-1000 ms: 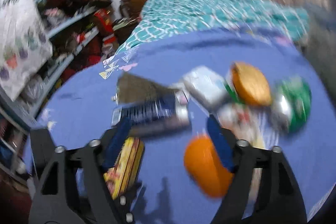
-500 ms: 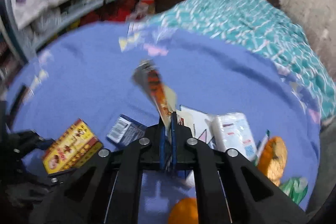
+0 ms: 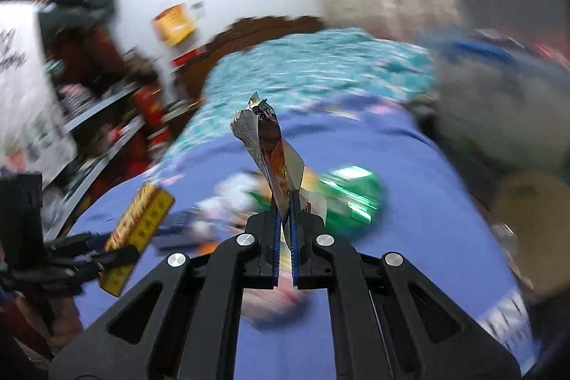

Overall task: Collect trash
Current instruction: 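Carry the box over the tan bin and open the left tool while the right tool drops the wrapper, then move both tools back over the bed toward the orange, then grasp the orange with the left tool while the right tool grasps the white-and-red plastic bag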

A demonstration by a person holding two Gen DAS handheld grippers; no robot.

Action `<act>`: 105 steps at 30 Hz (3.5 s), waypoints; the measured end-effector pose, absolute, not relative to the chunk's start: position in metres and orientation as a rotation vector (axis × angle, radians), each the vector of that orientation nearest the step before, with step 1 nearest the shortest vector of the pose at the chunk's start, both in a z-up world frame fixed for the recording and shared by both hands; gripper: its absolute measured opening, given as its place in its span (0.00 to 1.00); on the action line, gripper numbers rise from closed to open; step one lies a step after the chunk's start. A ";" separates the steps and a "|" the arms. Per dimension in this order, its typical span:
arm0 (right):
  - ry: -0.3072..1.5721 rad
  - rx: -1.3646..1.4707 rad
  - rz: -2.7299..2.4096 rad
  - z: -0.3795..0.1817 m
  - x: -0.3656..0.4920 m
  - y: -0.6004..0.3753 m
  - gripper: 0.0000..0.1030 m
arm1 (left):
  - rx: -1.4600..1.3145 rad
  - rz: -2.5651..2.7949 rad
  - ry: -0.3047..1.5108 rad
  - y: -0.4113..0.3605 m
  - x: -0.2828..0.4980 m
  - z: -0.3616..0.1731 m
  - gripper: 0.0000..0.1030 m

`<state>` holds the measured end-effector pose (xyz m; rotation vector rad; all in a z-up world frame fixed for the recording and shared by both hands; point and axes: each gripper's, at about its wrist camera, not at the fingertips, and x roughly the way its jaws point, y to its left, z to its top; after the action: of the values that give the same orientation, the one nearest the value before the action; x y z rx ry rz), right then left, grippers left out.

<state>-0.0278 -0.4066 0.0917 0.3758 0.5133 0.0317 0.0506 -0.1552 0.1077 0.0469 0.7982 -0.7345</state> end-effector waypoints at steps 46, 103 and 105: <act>0.476 0.708 -0.317 0.026 -0.111 -0.524 0.75 | -0.241 -0.617 0.814 -0.129 0.103 0.146 0.80; 0.856 0.236 -0.254 0.024 0.043 -0.232 0.68 | -0.090 -0.072 0.916 0.137 0.078 0.015 0.80; 0.884 0.234 -0.241 0.018 0.050 -0.229 0.68 | -0.087 -0.083 0.918 0.135 0.078 0.015 0.80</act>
<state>0.0502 -0.2292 0.0180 0.2338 0.8842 -0.2410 0.0782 0.1350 0.0151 -0.0874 0.9176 -0.0829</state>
